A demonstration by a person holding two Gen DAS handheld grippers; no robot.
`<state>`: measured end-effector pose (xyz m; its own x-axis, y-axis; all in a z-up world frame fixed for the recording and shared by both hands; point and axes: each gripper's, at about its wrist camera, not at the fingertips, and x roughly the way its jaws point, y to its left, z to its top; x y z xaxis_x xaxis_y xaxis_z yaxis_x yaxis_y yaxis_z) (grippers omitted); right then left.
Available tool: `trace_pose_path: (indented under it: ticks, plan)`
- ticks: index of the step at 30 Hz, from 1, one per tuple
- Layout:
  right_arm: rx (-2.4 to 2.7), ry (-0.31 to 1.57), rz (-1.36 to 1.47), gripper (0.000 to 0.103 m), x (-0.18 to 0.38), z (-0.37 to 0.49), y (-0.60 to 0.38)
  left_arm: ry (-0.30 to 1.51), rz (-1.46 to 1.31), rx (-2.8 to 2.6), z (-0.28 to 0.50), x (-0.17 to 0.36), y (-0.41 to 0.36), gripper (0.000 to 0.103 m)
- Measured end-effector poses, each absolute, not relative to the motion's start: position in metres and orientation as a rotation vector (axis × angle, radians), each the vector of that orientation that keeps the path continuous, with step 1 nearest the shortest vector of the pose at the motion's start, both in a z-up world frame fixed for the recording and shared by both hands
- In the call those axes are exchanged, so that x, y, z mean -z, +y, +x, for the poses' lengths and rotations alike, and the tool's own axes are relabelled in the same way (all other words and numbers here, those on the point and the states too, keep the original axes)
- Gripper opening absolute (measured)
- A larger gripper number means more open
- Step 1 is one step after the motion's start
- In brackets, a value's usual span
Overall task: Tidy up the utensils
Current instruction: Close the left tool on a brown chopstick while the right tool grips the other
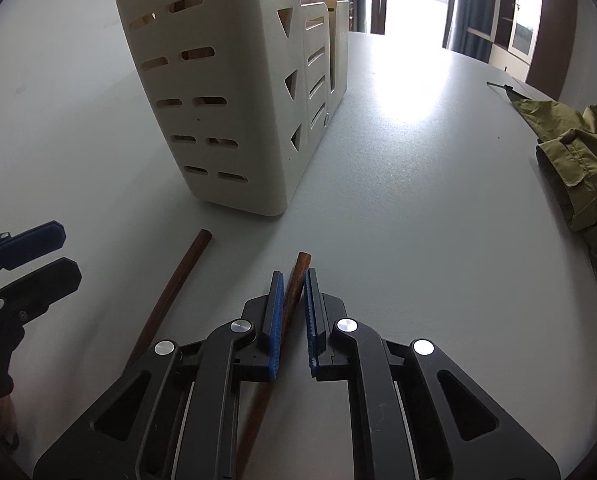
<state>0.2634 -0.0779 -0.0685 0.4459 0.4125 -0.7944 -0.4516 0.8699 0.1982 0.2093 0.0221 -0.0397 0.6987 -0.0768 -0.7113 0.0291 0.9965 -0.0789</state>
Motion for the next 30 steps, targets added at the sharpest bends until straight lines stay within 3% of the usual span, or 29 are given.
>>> trace_pose_path:
  ticks: [22, 27, 30]
  plan:
    - [-0.597, 1.033, -0.01, 0.008, 0.074, 0.3, -0.096, 0.942, 0.019, 0.113, 0.274, 0.072, -0.009, 0.046]
    - [-0.597, 1.033, -0.051, 0.008, 0.073, 0.301, -0.091, 0.95, 0.068, 0.117, 0.28, 0.074, -0.016, 0.041]
    - [-0.606, 1.042, -0.059, 0.008, 0.071, 0.297, -0.088, 0.958, 0.077, 0.12, 0.283, 0.073, -0.017, 0.03]
